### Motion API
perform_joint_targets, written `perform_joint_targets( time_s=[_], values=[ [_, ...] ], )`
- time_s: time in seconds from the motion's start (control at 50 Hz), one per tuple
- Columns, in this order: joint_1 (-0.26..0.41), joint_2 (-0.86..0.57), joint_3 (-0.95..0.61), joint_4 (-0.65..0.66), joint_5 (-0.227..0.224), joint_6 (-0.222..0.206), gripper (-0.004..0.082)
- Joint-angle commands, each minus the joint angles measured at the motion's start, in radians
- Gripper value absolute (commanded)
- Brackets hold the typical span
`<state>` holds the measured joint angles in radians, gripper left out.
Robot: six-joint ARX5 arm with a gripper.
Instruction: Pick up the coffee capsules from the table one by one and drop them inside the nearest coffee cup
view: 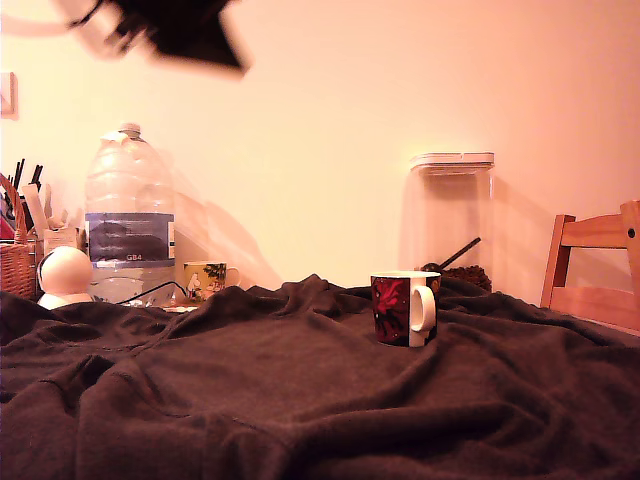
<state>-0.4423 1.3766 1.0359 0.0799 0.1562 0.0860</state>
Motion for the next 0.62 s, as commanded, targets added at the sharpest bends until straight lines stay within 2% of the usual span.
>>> perform_joint_targets(
  time_s=[0.0, 0.24, 0.34, 0.6],
  values=[
    [0.013, -0.045, -0.046, 0.023, -0.008, -0.014, -0.0024],
    [0.056, -0.121, -0.195, 0.057, -0.043, -0.038, -0.0024],
    [0.069, -0.149, -0.239, 0.059, -0.050, -0.061, -0.0024],
    [0.080, -0.174, -0.268, 0.054, -0.061, -0.066, -0.0024]
  ],
)
